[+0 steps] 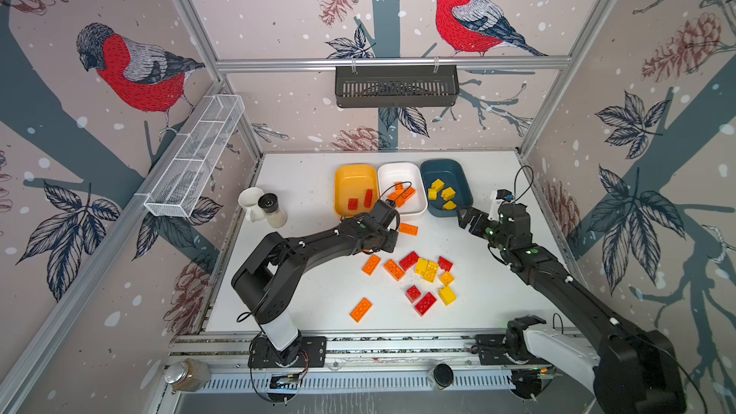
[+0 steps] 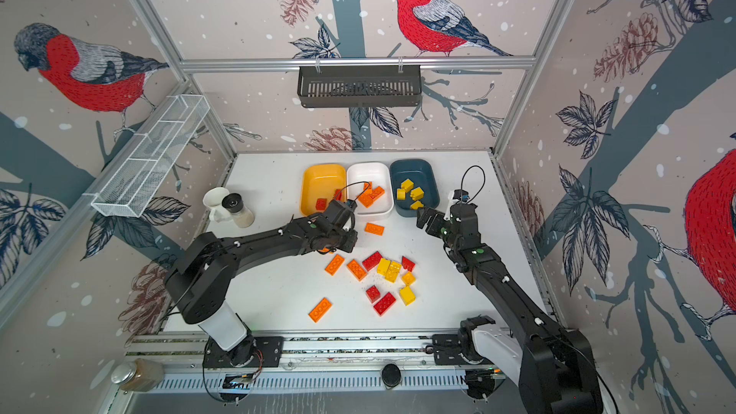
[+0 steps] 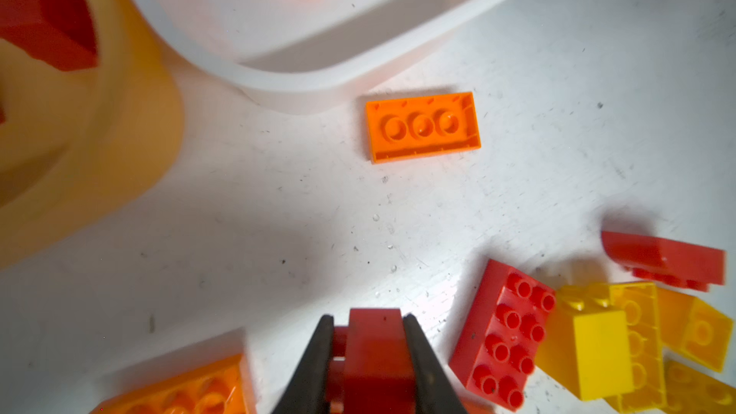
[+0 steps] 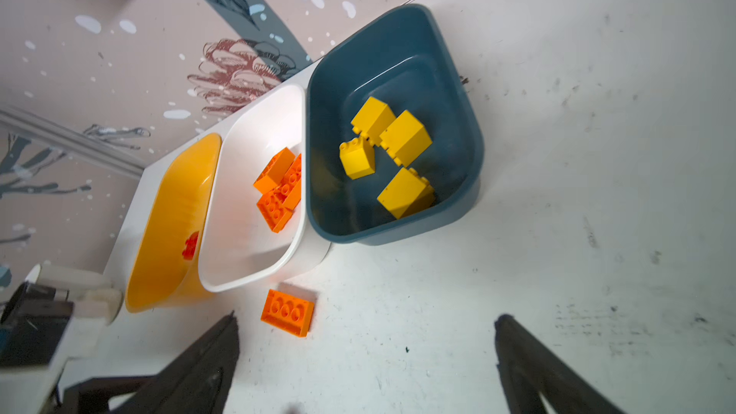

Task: Sort the legos into containers by color
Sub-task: 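Drop the red brick into the yellow tub while right gripper reaches toward an orange brick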

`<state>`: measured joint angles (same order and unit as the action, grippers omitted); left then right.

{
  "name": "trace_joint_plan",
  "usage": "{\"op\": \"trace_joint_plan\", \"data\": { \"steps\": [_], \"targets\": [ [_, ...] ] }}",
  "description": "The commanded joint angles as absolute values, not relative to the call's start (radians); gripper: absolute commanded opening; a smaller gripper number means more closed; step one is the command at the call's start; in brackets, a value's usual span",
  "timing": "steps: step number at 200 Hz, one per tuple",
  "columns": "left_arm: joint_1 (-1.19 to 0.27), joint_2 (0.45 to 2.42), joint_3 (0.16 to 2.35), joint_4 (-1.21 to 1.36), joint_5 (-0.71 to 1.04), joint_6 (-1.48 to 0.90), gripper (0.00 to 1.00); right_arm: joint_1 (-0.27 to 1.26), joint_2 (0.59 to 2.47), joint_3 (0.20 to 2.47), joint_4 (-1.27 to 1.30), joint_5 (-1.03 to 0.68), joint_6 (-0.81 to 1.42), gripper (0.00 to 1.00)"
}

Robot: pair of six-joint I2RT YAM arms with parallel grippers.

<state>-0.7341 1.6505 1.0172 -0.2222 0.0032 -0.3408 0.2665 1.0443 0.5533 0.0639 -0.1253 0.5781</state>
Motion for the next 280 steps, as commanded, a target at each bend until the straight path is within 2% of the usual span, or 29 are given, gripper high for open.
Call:
{"op": "trace_joint_plan", "data": {
  "steps": [1, 40, 75, 109, 157, 164, 191, 210, 260, 280],
  "targets": [
    [-0.687, 1.599, 1.003, -0.14, 0.032, -0.357, 0.12, 0.347, 1.069, 0.57, 0.138, -0.126, 0.464, 1.0],
    [-0.543, 1.541, 1.003, -0.094, -0.016, -0.42, 0.12, 0.518, 1.188, 0.633, 0.139, -0.022, 0.31, 0.99],
    [-0.444, 1.572, 1.055, -0.078, -0.029, -0.435, 0.13, 0.586, 1.367, 0.726, 0.089, -0.097, 0.228, 1.0],
    [-0.403, 1.654, 1.155, -0.129, -0.044, -0.445, 0.13, 0.64, 1.528, 0.835, 0.039, -0.105, 0.17, 0.99],
    [-0.372, 1.73, 1.223, -0.161, 0.005, -0.474, 0.22, 0.656, 1.685, 0.951, -0.014, -0.022, 0.125, 1.0],
    [-0.371, 1.736, 1.231, -0.169, 0.01, -0.473, 0.25, 0.655, 1.701, 0.963, -0.021, -0.021, 0.115, 0.99],
    [-0.371, 1.737, 1.239, -0.182, 0.012, -0.479, 0.52, 0.662, 1.761, 1.006, -0.049, -0.041, 0.073, 0.99],
    [-0.37, 1.725, 1.232, -0.186, 0.019, -0.48, 0.65, 0.67, 1.805, 1.04, -0.072, -0.049, 0.058, 1.0],
    [-0.37, 1.687, 1.19, -0.182, 0.034, -0.475, 0.83, 0.715, 1.906, 1.102, -0.114, 0.006, 0.057, 1.0],
    [-0.371, 1.669, 1.175, -0.186, 0.035, -0.47, 0.9, 0.722, 1.916, 1.104, -0.131, -0.007, 0.066, 0.95]
  ]
}}
